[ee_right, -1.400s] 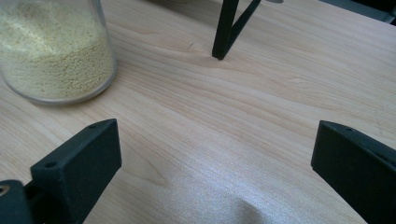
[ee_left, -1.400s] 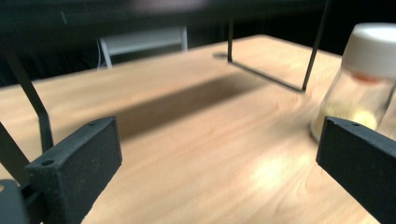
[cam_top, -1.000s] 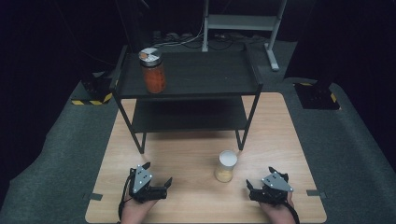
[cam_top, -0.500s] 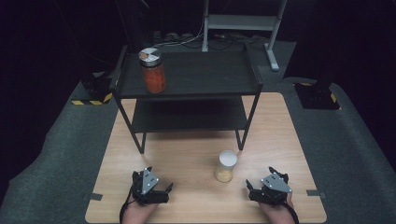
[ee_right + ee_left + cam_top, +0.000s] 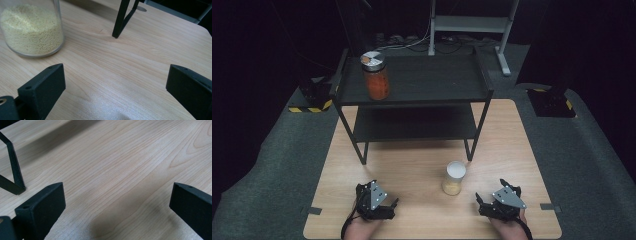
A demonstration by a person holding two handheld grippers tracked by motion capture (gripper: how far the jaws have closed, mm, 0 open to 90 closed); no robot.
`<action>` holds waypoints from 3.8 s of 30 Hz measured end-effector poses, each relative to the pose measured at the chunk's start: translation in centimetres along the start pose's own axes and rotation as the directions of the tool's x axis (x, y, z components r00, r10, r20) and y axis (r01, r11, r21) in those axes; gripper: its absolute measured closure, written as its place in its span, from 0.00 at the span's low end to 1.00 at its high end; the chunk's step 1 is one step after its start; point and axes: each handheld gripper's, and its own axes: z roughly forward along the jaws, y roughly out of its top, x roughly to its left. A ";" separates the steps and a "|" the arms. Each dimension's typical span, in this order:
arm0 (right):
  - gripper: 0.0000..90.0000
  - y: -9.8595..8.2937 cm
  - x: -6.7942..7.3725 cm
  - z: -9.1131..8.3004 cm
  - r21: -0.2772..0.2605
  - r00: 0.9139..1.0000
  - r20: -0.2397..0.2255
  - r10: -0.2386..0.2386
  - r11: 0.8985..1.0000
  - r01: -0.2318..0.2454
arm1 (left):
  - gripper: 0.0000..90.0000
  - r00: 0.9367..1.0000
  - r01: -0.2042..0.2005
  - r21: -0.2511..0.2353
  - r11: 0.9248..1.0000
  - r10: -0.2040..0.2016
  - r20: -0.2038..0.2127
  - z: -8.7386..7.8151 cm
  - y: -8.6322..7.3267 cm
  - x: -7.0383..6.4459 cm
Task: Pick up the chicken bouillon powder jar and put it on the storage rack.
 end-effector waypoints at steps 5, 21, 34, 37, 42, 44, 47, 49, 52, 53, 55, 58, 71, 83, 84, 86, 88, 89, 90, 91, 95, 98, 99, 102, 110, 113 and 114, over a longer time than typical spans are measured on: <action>0.02 -0.2 -0.2 -0.1 -0.012 1.000 -0.002 0.020 1.000 -0.020 | 0.00 1.000 -0.003 0.002 1.000 0.003 -0.001 0.0 0.1 0.0; 0.03 -0.6 0.3 -0.3 -0.056 0.999 -0.030 -0.018 0.998 0.017 | 0.01 1.000 0.020 -0.007 1.000 -0.019 0.025 -0.6 -0.5 0.6; 0.01 -0.2 0.6 -0.9 -0.095 0.997 -0.077 -0.008 0.995 0.001 | 0.01 0.999 0.019 0.002 1.000 -0.019 0.032 -0.5 -0.3 0.7; 0.01 0.1 0.6 -1.2 -0.099 0.996 -0.090 0.001 0.995 -0.010 | 0.01 0.999 0.019 0.012 1.000 -0.020 0.035 -0.4 -0.2 0.7; 0.00 1.0 0.9 -1.4 -0.114 0.994 -0.110 0.020 0.993 -0.033 | 0.01 0.999 0.015 0.003 1.000 -0.015 0.041 -0.5 -0.3 0.8; 0.00 1.4 1.2 -1.3 -0.120 0.994 -0.111 0.020 0.992 -0.033 | 0.01 0.999 0.013 0.002 1.000 -0.013 0.042 -0.5 -0.3 0.8; 0.00 1.9 1.5 -1.2 -0.131 0.993 -0.118 0.025 0.991 -0.041 | 0.01 0.999 0.005 0.001 1.000 -0.005 0.046 -0.5 -0.3 0.8; 0.00 2.2 1.7 -1.2 -0.141 0.992 -0.123 0.034 0.989 -0.051 | 0.01 0.999 0.005 -0.001 1.000 -0.005 0.048 -0.5 -0.4 0.9; 0.00 2.7 1.8 -1.0 -0.146 0.991 -0.132 0.033 0.988 -0.052 | 0.01 0.998 0.008 -0.007 1.000 -0.007 0.055 -0.6 -0.5 1.0; 0.00 2.9 1.9 -1.0 -0.147 0.990 -0.134 0.033 0.988 -0.053 | 0.01 0.998 0.007 -0.005 1.000 -0.007 0.057 -0.6 -0.5 1.0; 0.00 3.3 2.1 -0.9 -0.150 0.991 -0.133 0.029 0.987 -0.049 | 0.01 0.998 0.009 -0.006 1.000 -0.009 0.065 -0.6 -0.5 1.2; 0.00 3.8 2.2 -0.7 -0.156 0.990 -0.136 0.035 0.986 -0.057 | 0.01 0.997 0.013 -0.006 1.000 -0.013 0.072 -0.6 -0.5 1.4; 0.00 4.8 3.2 1.2 -0.151 0.986 -0.161 0.053 0.985 -0.078 | 0.01 0.995 0.010 -0.002 1.000 -0.010 0.096 -0.5 -0.7 2.4; 0.10 4.6 3.1 2.2 -0.182 0.977 -0.196 0.081 0.976 -0.117 | 0.01 0.994 0.035 -0.012 0.999 -0.033 0.102 -0.7 -1.0 2.8; 0.12 4.5 3.0 2.2 -0.185 0.976 -0.200 0.080 0.976 -0.118 | 0.01 0.994 0.036 -0.011 0.999 -0.034 0.102 -0.7 -1.0 2.8; 0.15 4.5 3.0 2.4 -0.189 0.975 -0.206 0.086 0.974 -0.125 | 0.01 0.994 0.037 -0.009 0.999 -0.036 0.101 -0.7 -1.0 2.8; 0.18 4.4 2.8 2.6 -0.194 0.971 -0.217 0.096 0.971 -0.140 | 0.01 0.994 0.044 -0.006 0.999 -0.043 0.098 -0.7 -1.0 2.8; 0.20 4.4 2.8 2.7 -0.195 0.971 -0.219 0.098 0.971 -0.142 | 0.01 0.995 0.045 -0.005 0.999 -0.044 0.095 -0.7 -1.0 2.8; 0.21 4.4 2.8 2.9 -0.196 0.970 -0.222 0.095 0.971 -0.140 | 0.01 0.995 0.044 -0.002 0.999 -0.043 0.092 -0.7 -0.9 2.7; 0.23 4.4 2.8 3.0 -0.197 0.970 -0.225 0.098 0.970 -0.143 | 0.01 0.995 0.041 0.001 0.999 -0.041 0.089 -0.6 -0.8 2.7; 0.28 4.1 2.5 3.4 -0.204 0.964 -0.242 0.111 0.965 -0.162 | 0.01 0.997 0.033 0.005 0.999 -0.034 0.076 -0.6 -0.7 2.3; 0.30 3.9 2.3 3.5 -0.217 0.963 -0.247 0.107 0.962 -0.163 | 0.01 0.997 0.027 0.008 1.000 -0.027 0.066 -0.6 -0.6 2.1; 0.32 4.0 2.2 3.5 -0.218 0.963 -0.249 0.103 0.963 -0.159 | 0.01 0.998 0.023 0.010 1.000 -0.024 0.065 -0.6 -0.6 2.0; 0.35 3.9 1.9 3.6 -0.223 0.960 -0.262 0.098 0.962 -0.159 | 0.01 0.998 0.018 0.012 1.000 -0.019 0.064 -0.6 -0.5 2.0; 0.37 3.4 1.7 3.7 -0.237 0.958 -0.269 0.101 0.957 -0.168 | 0.01 0.997 0.021 0.008 1.000 -0.022 0.074 -0.6 -0.6 2.1; 0.38 3.1 1.8 3.7 -0.250 0.959 -0.267 0.094 0.954 -0.164 | 0.01 0.997 0.022 0.007 1.000 -0.022 0.079 -0.6 -0.6 2.3; 0.38 3.1 1.8 3.7 -0.252 0.959 -0.268 0.093 0.954 -0.163 | 0.01 0.996 0.024 0.006 1.000 -0.024 0.081 -0.6 -0.7 2.3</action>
